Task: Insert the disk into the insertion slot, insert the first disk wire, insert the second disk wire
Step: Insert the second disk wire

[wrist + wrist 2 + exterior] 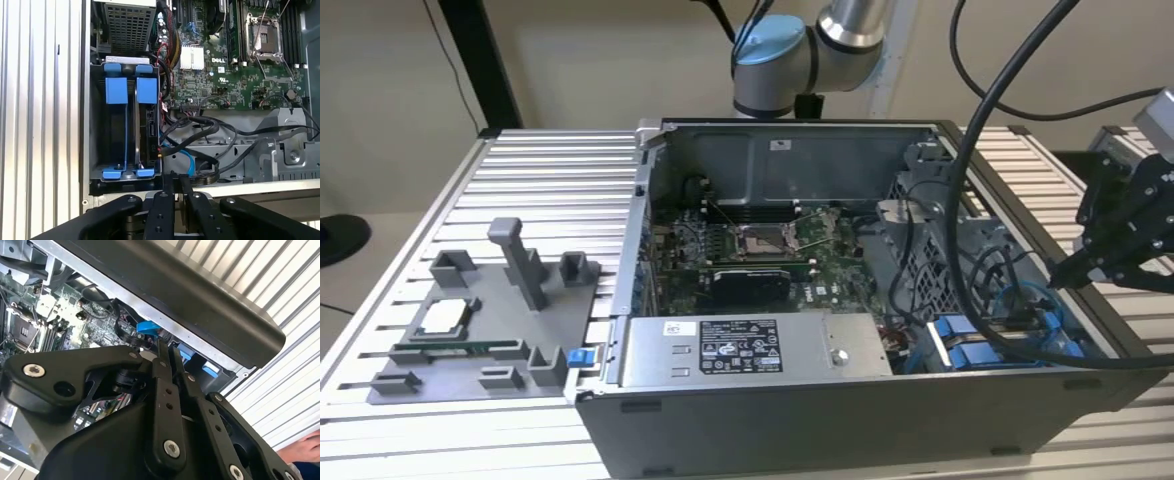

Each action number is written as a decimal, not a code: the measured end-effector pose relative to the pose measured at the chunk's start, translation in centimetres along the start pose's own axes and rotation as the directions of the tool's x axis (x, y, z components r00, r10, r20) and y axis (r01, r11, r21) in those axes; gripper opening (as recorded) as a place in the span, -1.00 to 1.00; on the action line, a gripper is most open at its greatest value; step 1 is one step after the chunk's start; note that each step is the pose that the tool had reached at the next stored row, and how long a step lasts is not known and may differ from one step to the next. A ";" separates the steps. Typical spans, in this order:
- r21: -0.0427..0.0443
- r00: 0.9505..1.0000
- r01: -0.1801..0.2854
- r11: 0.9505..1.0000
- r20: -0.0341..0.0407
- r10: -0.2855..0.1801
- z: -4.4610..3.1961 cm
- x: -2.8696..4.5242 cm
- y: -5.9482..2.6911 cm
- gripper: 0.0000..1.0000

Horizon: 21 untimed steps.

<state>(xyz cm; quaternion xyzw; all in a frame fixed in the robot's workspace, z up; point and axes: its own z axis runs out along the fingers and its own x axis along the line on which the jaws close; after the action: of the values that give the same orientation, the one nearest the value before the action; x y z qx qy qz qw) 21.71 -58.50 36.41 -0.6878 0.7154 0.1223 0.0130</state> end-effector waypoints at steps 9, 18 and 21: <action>0.000 1.000 0.000 1.000 0.003 0.000 -0.47 -0.08 0.10 -1.00; 0.000 1.000 0.000 1.000 0.003 0.000 -1.41 -0.21 2.33 -1.00; 0.002 1.000 0.000 1.000 0.003 0.000 -1.37 -0.18 3.38 -1.00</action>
<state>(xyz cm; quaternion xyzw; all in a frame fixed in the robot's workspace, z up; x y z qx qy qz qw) 18.59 -58.51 38.31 -0.6877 0.7154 0.1228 0.0147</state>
